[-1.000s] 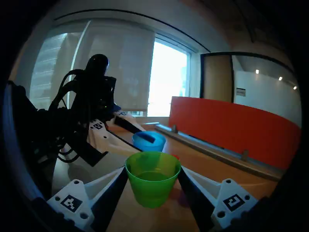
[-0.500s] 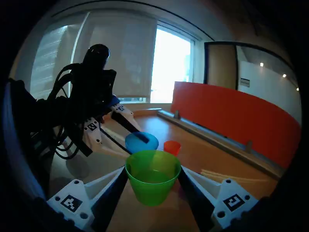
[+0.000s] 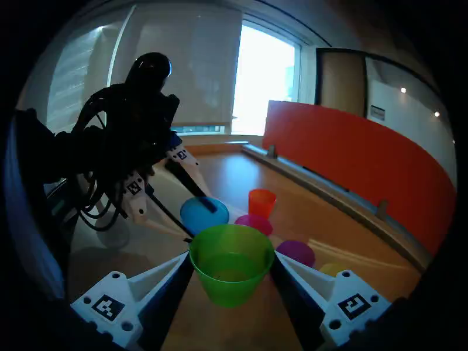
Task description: Pour water
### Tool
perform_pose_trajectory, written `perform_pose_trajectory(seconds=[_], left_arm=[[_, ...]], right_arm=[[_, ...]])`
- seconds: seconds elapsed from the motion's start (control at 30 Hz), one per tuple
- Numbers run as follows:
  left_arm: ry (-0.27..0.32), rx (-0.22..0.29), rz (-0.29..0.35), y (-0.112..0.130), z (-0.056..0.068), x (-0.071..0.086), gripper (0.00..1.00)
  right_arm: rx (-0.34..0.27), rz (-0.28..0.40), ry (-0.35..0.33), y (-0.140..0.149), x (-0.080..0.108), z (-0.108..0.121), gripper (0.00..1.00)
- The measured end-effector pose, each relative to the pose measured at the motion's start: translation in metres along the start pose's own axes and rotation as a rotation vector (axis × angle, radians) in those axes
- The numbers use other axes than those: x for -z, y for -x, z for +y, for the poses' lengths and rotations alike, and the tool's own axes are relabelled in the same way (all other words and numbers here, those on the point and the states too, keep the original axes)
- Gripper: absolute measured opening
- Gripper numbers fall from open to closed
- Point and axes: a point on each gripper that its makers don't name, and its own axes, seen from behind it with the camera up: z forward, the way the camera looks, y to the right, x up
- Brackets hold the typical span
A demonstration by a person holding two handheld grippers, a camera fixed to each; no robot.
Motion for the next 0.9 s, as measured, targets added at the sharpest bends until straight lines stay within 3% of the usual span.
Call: perform_pose_trajectory(seconds=[0.4, 0.9], left_arm=[[0.009, 0.004, -0.061, 0.025, -0.006, -0.017, 0.87], [0.013, 0.027, -0.081, 0.043, -0.012, -0.027, 0.87]], right_arm=[[-0.01, -0.081, -0.001, 0.032, -0.013, 0.009, 0.91], [-0.018, -0.14, 0.015, 0.062, -0.024, 0.022, 0.91]])
